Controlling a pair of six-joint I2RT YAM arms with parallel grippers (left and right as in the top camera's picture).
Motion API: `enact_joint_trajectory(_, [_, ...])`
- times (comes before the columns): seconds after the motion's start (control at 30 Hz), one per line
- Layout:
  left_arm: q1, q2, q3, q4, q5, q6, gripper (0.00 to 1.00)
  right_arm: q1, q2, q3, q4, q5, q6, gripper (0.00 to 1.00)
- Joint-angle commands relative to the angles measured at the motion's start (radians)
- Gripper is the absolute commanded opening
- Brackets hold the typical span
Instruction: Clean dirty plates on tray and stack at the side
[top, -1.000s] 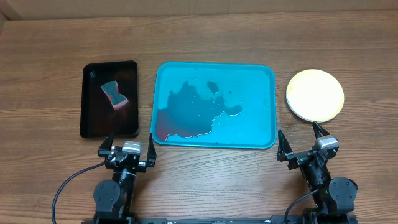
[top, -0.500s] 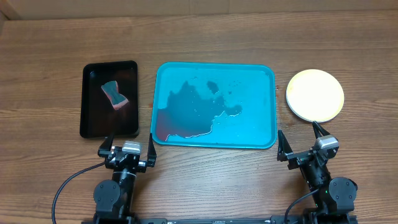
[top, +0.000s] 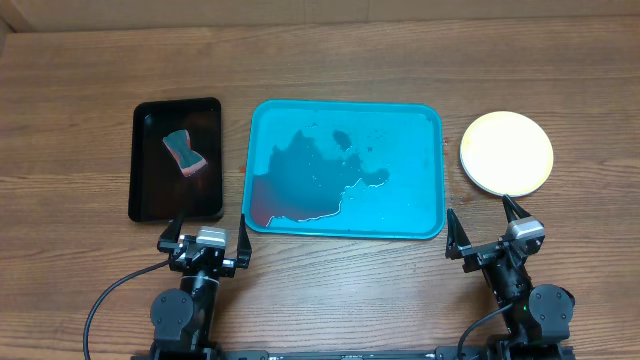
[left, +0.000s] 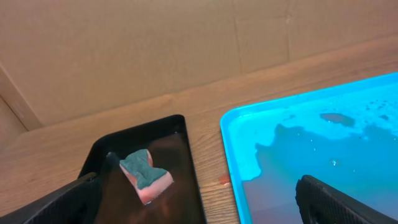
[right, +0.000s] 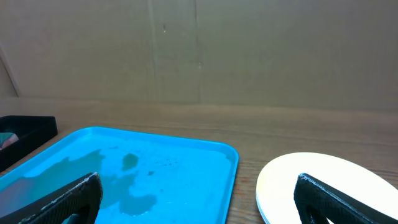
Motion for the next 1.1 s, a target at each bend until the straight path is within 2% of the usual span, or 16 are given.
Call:
enact_joint_trajectory(0.0, [0.011, -0.013, -0.007, 0.004, -0.003, 0.026, 1.0, 0.006, -0.008, -0.011, 0.006, -0.008, -0.008, 1.0])
enact_joint_trajectory(1.07, [0.011, -0.013, -0.007, 0.004, -0.004, 0.026, 1.0, 0.005, -0.008, -0.011, 0.006, -0.008, -0.008, 1.0])
